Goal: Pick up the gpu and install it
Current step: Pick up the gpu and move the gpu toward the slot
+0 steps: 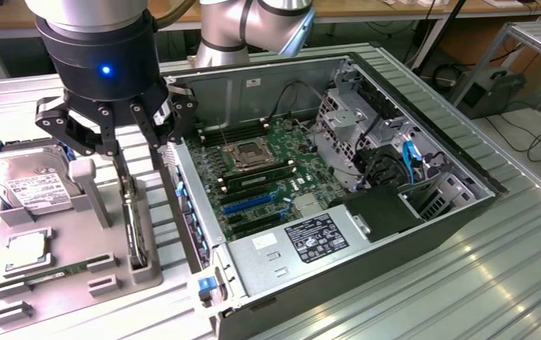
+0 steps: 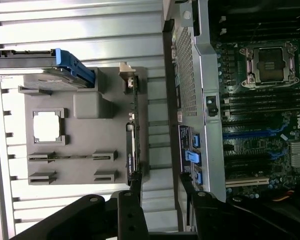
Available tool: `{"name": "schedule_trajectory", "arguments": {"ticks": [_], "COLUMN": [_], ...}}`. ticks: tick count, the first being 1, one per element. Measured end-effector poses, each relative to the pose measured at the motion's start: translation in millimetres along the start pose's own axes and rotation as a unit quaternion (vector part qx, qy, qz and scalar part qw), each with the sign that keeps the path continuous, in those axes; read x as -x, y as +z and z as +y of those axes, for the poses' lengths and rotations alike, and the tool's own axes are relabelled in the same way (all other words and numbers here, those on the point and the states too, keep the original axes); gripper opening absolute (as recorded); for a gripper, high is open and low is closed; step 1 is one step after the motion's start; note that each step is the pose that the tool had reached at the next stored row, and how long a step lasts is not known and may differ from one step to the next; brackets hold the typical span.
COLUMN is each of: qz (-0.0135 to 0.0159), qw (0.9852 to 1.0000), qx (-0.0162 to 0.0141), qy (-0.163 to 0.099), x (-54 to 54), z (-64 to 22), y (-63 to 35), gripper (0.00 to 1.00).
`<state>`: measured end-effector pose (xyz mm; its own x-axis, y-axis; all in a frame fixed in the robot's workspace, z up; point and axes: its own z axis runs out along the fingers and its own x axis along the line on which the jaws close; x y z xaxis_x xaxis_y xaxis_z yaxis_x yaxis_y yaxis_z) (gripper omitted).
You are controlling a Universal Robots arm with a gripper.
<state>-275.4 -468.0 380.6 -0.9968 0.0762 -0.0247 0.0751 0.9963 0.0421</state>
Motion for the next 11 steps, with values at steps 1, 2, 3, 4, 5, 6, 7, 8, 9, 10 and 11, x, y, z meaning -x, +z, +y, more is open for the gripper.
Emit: {"name": "schedule_trajectory", "arguments": {"ticks": [1, 2, 3, 4, 5, 6, 7, 8, 9, 10, 11], "qz": [0.0, 0.0, 0.0, 0.0, 0.0, 0.0, 0.0, 0.0, 0.0, 0.0, 0.0], "qw": [1.0, 1.0, 1.0, 1.0, 1.0, 1.0, 1.0, 1.0, 1.0, 1.0, 1.0], "qx": [0.0, 0.0, 0.0, 0.0, 0.0, 0.0, 0.0, 0.0, 0.0, 0.0, 0.0], "qy": [0.0, 0.0, 0.0, 0.0, 0.0, 0.0, 0.0, 0.0, 0.0, 0.0, 0.0], "x": [-0.1, -0.2, -0.2, -0.3, -0.4, -0.5, -0.5, -0.6, -0.6, -0.7, -0.7], "z": [0.0, 0.0, -0.1, -0.1, -0.1, -0.1, -0.1, -0.2, -0.2, -0.2, -0.2], "y": [0.3, 0.6, 1.0, 1.4, 1.7, 2.1, 2.4, 2.8, 3.2, 3.5, 3.8], "gripper": [0.42, 0.42, 0.42, 0.42, 0.42, 0.42, 0.42, 0.42, 0.42, 0.42, 0.42]}}
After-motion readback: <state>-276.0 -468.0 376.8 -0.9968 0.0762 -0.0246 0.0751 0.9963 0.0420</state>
